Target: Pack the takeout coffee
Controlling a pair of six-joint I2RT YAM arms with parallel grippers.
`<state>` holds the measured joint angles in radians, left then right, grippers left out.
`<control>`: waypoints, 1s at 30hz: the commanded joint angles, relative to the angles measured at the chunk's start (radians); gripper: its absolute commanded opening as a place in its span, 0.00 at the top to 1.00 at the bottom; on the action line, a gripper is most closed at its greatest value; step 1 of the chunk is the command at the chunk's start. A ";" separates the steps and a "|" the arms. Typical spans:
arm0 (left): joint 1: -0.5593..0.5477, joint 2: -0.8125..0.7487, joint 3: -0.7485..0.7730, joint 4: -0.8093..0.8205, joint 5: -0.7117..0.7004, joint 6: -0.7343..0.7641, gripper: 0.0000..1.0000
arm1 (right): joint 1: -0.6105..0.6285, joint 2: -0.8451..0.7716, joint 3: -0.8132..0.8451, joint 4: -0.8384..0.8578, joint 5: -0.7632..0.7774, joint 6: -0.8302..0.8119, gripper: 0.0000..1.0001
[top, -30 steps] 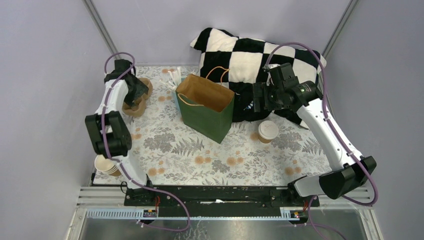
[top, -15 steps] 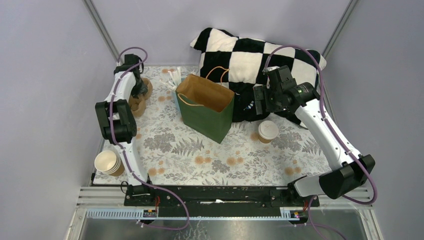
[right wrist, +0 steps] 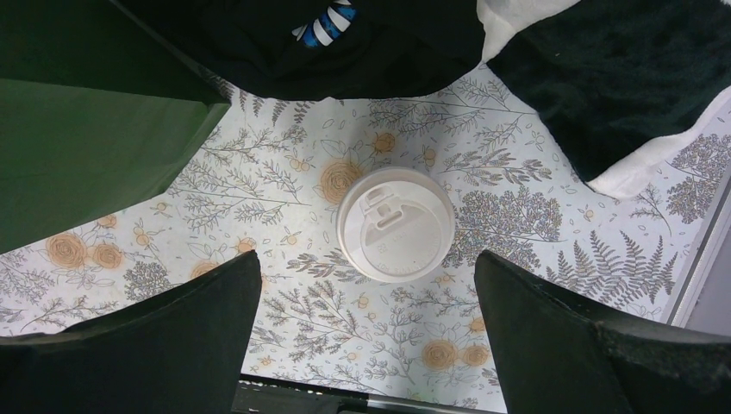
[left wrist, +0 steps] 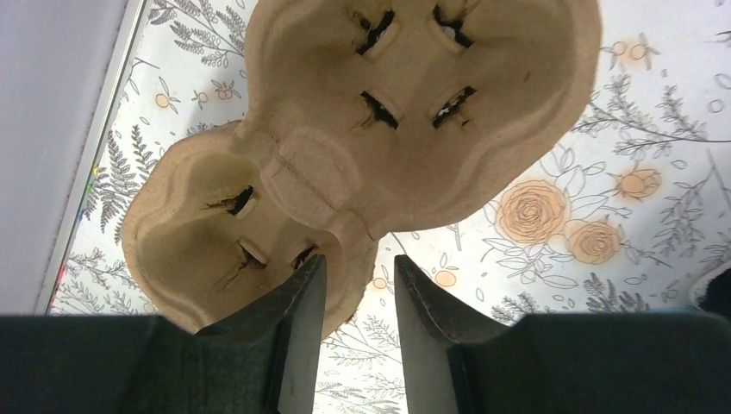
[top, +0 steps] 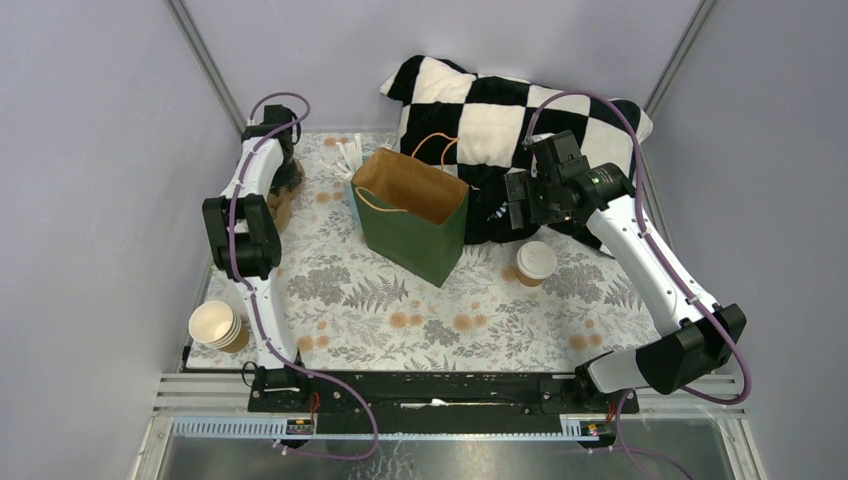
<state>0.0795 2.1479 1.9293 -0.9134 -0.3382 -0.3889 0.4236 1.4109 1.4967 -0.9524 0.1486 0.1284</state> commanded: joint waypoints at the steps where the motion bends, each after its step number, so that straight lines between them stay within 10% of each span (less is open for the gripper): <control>1: 0.005 0.014 0.036 -0.016 -0.043 0.021 0.60 | 0.006 -0.006 0.013 0.019 0.010 -0.011 0.00; 30: 0.008 0.001 0.054 -0.019 -0.071 0.000 0.70 | 0.006 0.002 0.010 0.020 -0.008 -0.009 0.00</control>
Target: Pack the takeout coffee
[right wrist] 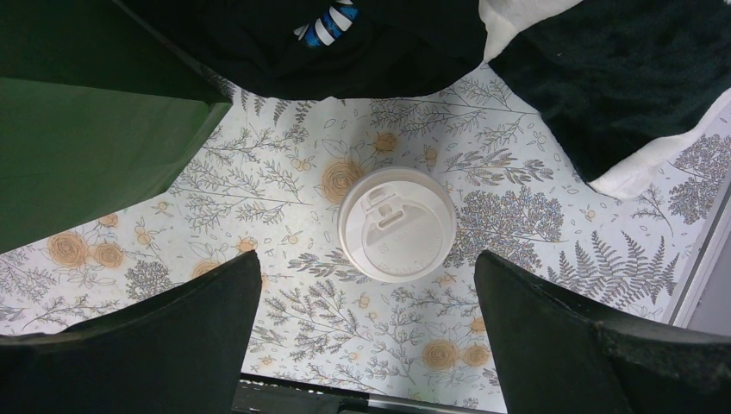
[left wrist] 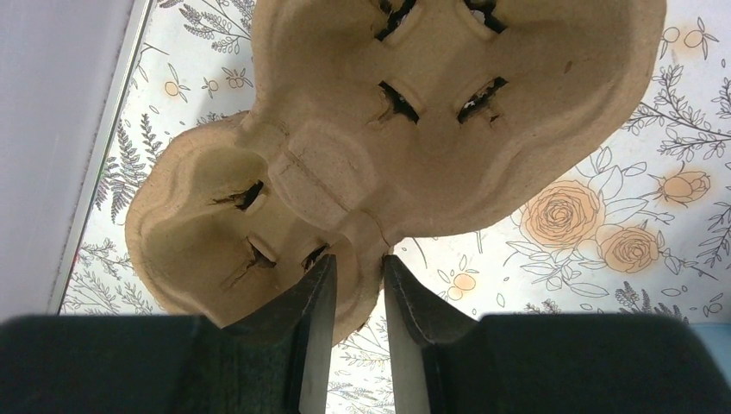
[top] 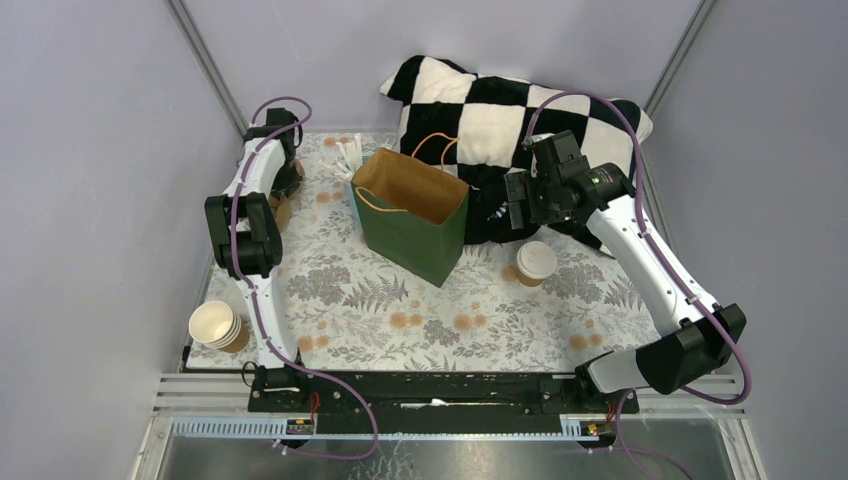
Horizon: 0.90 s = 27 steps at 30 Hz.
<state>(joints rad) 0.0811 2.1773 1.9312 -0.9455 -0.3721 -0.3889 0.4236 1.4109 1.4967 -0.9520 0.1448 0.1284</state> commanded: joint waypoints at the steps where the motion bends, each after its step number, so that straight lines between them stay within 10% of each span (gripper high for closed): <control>1: 0.006 -0.029 0.052 0.014 -0.037 -0.001 0.70 | 0.005 0.003 0.010 0.021 -0.006 -0.009 0.00; 27: 0.007 -0.050 0.060 0.006 -0.036 0.006 0.97 | 0.006 0.008 0.011 0.020 -0.026 -0.005 0.00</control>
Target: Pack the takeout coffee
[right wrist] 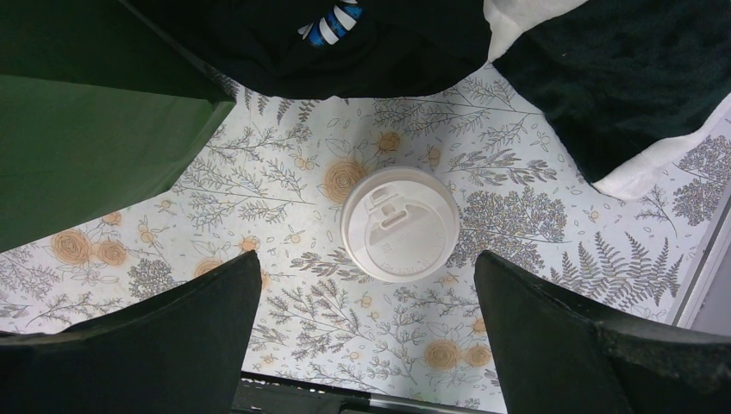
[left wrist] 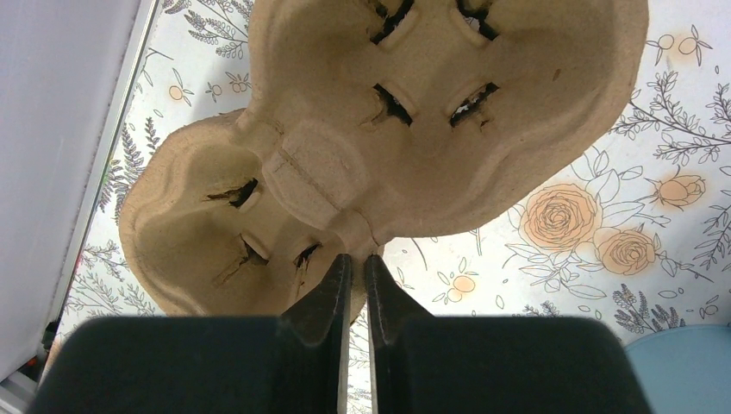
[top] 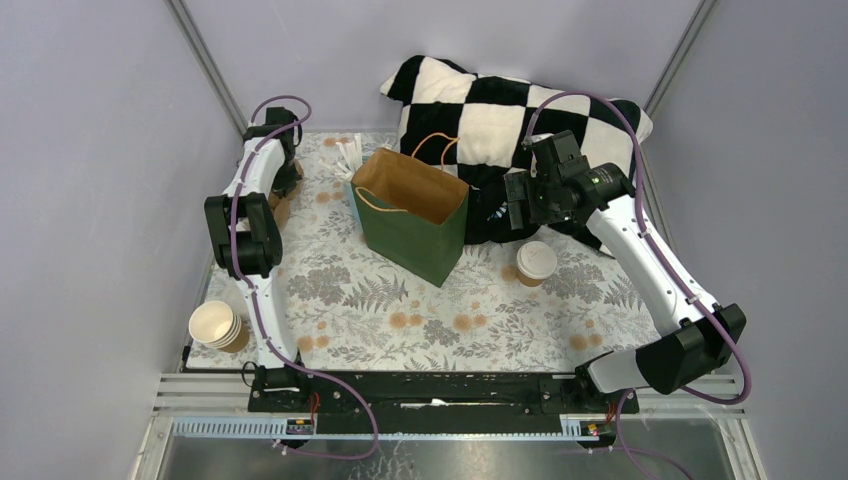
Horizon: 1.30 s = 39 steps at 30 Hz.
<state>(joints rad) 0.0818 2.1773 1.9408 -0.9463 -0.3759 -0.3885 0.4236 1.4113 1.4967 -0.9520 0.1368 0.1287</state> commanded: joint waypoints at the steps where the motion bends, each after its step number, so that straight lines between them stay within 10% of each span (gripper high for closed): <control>1: 0.006 -0.052 0.055 0.002 -0.036 0.005 0.99 | 0.006 0.008 0.011 0.022 -0.020 -0.005 0.00; 31: 0.006 -0.086 0.110 -0.069 0.046 -0.037 0.89 | 0.020 0.001 0.017 0.024 -0.032 -0.003 0.00; 36: 0.006 -0.111 0.115 -0.126 0.010 -0.083 0.48 | 0.026 0.002 0.019 0.024 -0.041 -0.002 0.00; 39: 0.006 -0.172 0.126 -0.164 0.030 -0.128 0.44 | 0.035 0.000 0.014 0.025 -0.050 0.002 0.00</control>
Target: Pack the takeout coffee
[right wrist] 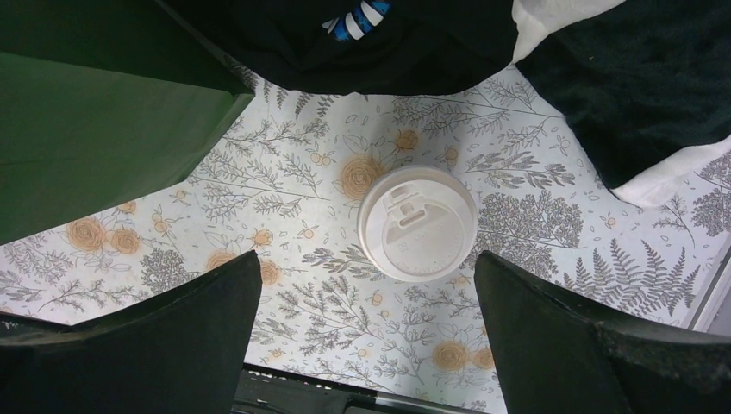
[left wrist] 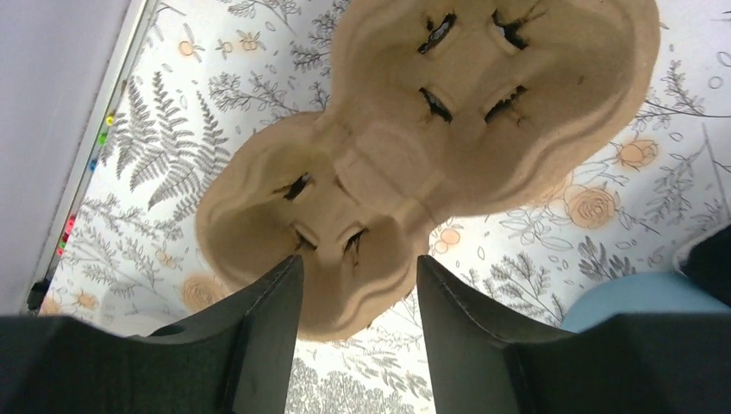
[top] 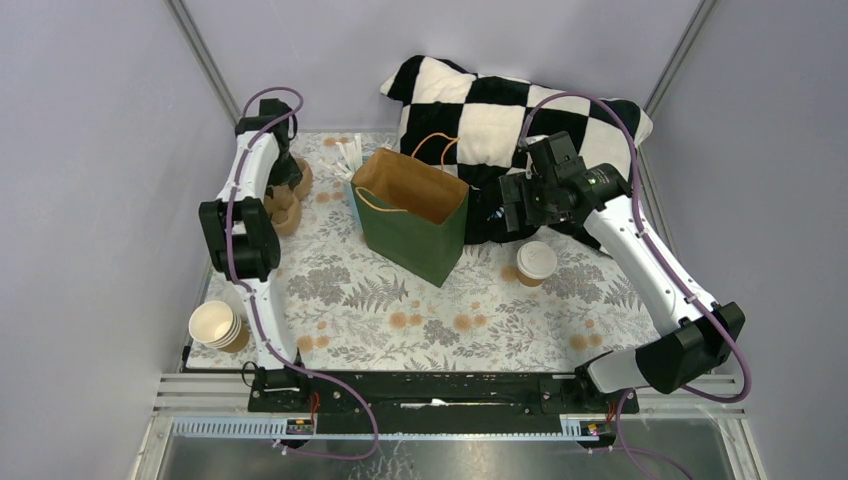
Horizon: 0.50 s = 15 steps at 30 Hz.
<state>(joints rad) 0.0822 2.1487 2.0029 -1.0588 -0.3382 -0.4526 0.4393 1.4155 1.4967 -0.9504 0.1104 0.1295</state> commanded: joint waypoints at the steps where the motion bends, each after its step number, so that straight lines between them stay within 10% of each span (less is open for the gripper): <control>1: 0.006 -0.176 0.066 -0.055 0.013 -0.083 0.44 | 0.025 -0.004 0.012 0.025 -0.027 0.002 0.00; 9: -0.002 -0.496 -0.089 0.292 0.567 -0.125 0.20 | 0.057 0.000 0.011 0.030 -0.032 0.003 0.00; 15: -0.192 -0.427 0.017 0.242 0.782 0.063 0.15 | 0.056 0.003 0.033 0.026 -0.040 0.010 0.00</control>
<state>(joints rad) 0.0288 1.6112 1.9564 -0.8146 0.2123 -0.5190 0.4892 1.4166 1.4967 -0.9333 0.0856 0.1322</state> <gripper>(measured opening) 0.842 0.994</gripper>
